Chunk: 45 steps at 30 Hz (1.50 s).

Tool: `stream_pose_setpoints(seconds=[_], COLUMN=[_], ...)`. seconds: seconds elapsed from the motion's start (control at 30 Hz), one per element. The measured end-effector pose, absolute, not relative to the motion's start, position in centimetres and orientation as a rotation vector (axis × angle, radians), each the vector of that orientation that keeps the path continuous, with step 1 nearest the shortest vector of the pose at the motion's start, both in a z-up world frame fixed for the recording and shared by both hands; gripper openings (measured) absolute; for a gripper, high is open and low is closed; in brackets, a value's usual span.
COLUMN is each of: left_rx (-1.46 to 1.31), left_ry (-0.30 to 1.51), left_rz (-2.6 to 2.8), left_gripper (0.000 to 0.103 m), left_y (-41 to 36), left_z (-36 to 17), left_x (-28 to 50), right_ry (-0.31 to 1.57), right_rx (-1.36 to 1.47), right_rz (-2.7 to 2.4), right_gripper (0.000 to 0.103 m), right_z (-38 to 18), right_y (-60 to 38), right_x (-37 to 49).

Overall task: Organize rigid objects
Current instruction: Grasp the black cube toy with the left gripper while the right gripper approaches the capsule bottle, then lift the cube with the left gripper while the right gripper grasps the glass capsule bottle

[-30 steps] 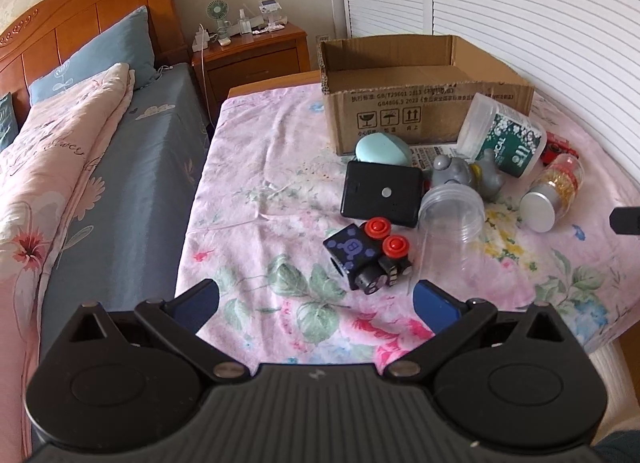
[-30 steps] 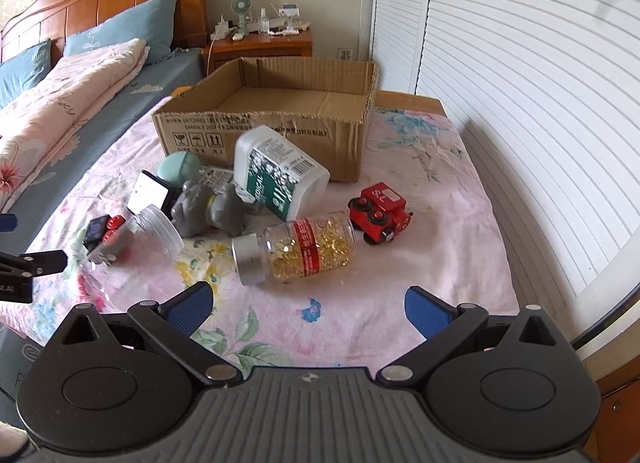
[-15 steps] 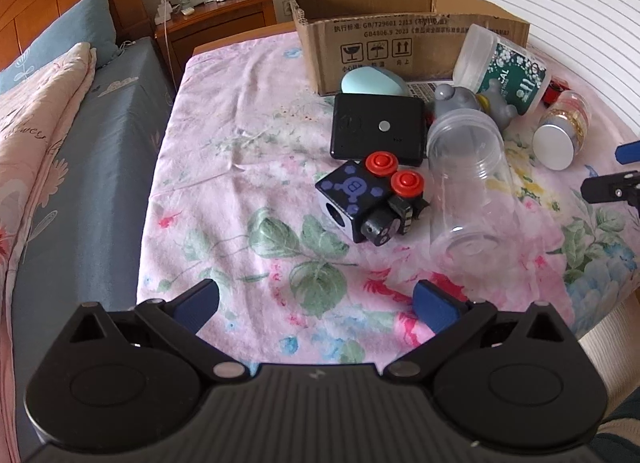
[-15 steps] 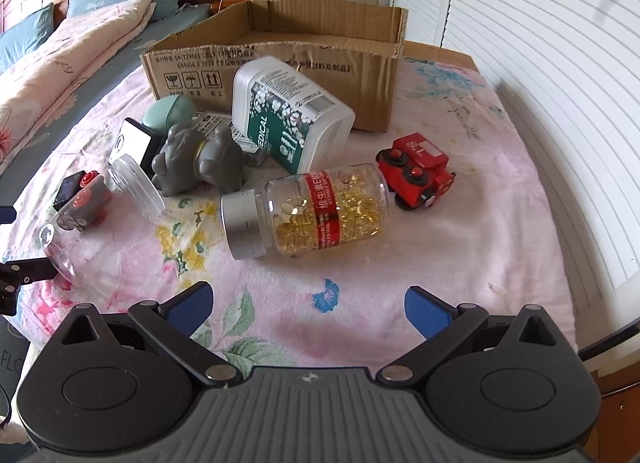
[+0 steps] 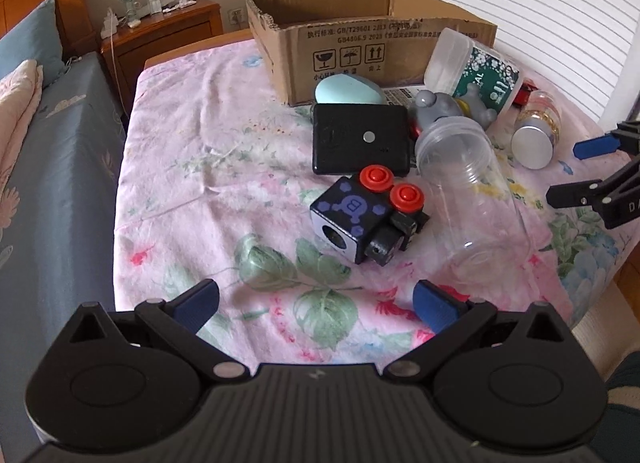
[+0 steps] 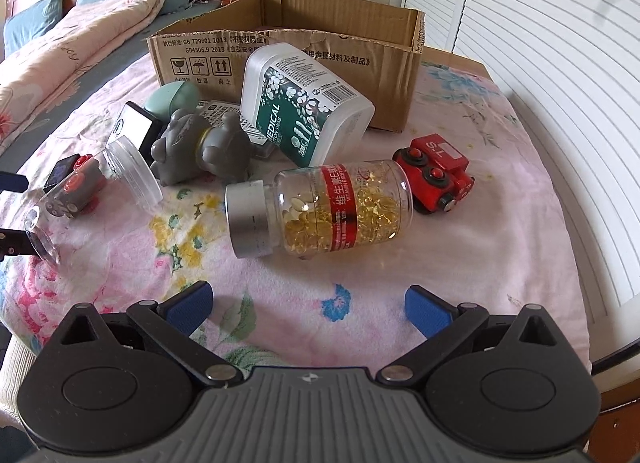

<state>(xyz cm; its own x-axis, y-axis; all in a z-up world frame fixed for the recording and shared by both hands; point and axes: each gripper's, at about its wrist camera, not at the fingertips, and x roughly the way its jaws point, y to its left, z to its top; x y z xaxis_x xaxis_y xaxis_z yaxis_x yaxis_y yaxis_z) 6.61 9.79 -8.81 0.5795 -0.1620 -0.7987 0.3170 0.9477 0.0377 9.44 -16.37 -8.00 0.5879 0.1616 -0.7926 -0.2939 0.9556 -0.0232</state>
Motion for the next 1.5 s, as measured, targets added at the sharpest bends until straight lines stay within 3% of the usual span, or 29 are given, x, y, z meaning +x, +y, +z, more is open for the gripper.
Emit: stream_pose_setpoints(seconds=[0.2, 0.47, 0.67, 1.13, 1.27, 1.5], left_rx=[0.282, 0.381, 0.348, 0.220, 0.222, 0.233], left_ry=[0.869, 0.814, 0.798, 0.824, 0.830, 0.824], left_rz=[-0.353, -0.510, -0.587, -0.442, -0.427, -0.422], left_gripper=[0.093, 0.062, 0.049, 0.050, 0.062, 0.064], left_y=[9.6, 8.5, 8.4, 11.5, 11.3, 11.0], left_z=[-8.0, -7.9, -8.0, -8.2, -8.3, -8.4], left_x=[7.6, 8.7, 9.5, 7.7, 8.0, 8.2], right_ry=[0.896, 0.900, 0.897, 0.857, 0.849, 0.825], right_rx=[-0.149, -0.146, -0.144, -0.171, -0.202, -0.173], right_rz=[0.250, 0.243, 0.240, 0.257, 0.266, 0.280], right_gripper=[0.103, 0.103, 0.103, 0.103, 0.103, 0.103], right_z=[-8.0, -8.0, -8.0, -8.0, -7.6, -6.8], right_y=[-16.2, -16.1, -16.1, -16.3, -16.0, -16.2], right_x=[9.3, 9.3, 9.2, 9.4, 9.7, 10.5])
